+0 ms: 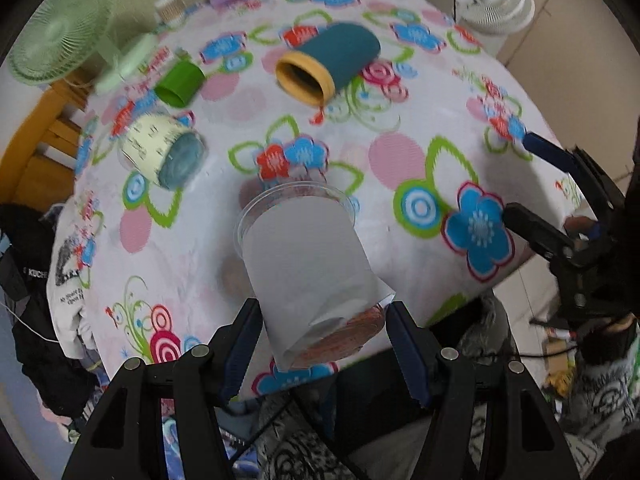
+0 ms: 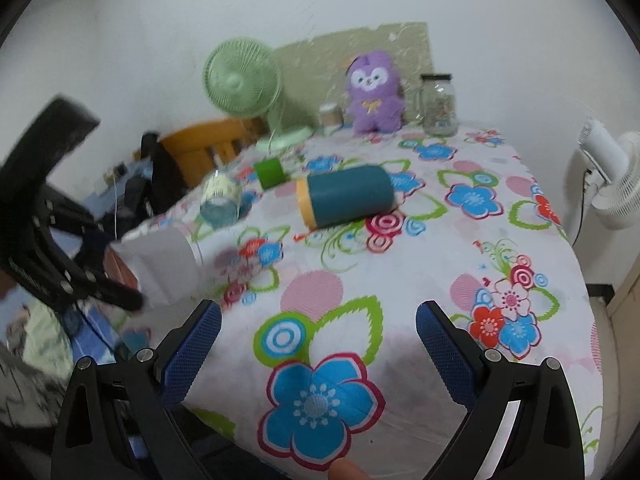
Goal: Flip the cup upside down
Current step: 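Lift the white cup with the left gripper and rotate it rim-down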
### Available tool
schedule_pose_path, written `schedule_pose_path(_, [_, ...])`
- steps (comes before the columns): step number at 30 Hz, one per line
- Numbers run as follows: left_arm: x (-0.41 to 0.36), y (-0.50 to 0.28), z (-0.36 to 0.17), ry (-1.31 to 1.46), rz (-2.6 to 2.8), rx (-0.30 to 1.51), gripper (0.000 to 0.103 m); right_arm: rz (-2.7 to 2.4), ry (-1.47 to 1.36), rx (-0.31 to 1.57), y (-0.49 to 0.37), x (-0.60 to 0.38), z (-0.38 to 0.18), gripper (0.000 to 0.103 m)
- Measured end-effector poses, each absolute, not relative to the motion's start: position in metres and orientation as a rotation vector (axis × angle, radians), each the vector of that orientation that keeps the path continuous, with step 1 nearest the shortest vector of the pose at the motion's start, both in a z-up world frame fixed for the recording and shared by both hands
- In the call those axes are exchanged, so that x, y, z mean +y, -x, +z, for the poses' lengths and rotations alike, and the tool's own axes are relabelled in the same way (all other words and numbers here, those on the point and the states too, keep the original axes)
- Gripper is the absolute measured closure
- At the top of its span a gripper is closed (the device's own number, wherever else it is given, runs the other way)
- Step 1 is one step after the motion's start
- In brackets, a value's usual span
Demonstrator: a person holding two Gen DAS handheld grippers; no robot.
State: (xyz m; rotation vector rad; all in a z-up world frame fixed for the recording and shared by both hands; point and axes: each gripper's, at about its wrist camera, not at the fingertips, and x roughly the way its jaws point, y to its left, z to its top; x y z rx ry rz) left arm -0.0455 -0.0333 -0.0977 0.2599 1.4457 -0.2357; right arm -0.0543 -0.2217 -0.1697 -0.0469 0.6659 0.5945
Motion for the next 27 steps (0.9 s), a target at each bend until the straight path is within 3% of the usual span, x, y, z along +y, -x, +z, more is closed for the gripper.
schedule_pose_path(7, [-0.029,0.022,-0.116,-0.234,-0.246,1.612,0.037,0.645,0.14,0.702,0.051,-0.199,-0.181,0.004])
schedule_pose_path(27, [-0.014,-0.01,-0.121,-0.204,-0.222,1.555,0.027,0.636,0.201,0.72,0.042,-0.172,-0.182,0.004])
